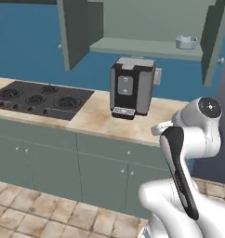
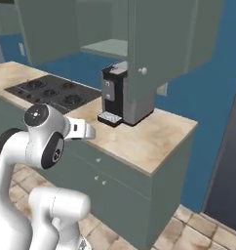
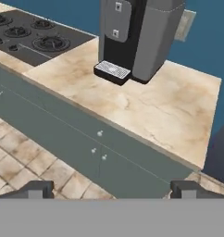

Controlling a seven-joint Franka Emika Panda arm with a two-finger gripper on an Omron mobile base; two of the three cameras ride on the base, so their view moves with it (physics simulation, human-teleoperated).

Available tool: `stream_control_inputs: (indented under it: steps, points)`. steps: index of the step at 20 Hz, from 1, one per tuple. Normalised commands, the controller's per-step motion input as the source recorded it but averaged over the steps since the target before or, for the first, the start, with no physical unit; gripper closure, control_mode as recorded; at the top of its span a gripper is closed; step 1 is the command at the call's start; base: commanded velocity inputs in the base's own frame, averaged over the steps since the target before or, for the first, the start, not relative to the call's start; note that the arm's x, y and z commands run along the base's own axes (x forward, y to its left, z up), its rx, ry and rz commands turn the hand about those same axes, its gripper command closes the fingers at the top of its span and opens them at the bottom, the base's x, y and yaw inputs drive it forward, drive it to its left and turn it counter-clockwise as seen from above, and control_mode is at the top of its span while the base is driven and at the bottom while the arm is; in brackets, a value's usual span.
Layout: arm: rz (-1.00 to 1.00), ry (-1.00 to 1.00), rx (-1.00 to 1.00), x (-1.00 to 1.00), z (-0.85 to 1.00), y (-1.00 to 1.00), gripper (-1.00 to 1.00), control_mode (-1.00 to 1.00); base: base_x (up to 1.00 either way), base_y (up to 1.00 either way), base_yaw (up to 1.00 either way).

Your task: Retrieve the tupperware and aluminum foil from the cabinet and place them on the dining counter near the plate with bell pepper and kebab skewer to prepare for storing leftovers.

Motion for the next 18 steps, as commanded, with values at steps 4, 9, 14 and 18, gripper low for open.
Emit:
stream_control_inputs:
  steps: [4, 9, 14, 18]
  points:
    - [0.00, 0.00, 0.00, 0.00, 0.00, 0.00, -1.00, 1.00, 1.00, 0.50, 0.45]
    - [0.00, 0.00, 0.00, 0.00, 0.00, 0.00, -1.00, 1.00, 0.65, 0.47, 0.02]
    - [0.00, 0.00, 0.00, 0.00, 0.00, 0.00, -1.00, 1.00, 0.28, 0.59, -0.56]
    - [0.00, 0.00, 0.00, 0.00, 0.00, 0.00, -1.00, 1.00, 0.03, 0.47, -0.87]
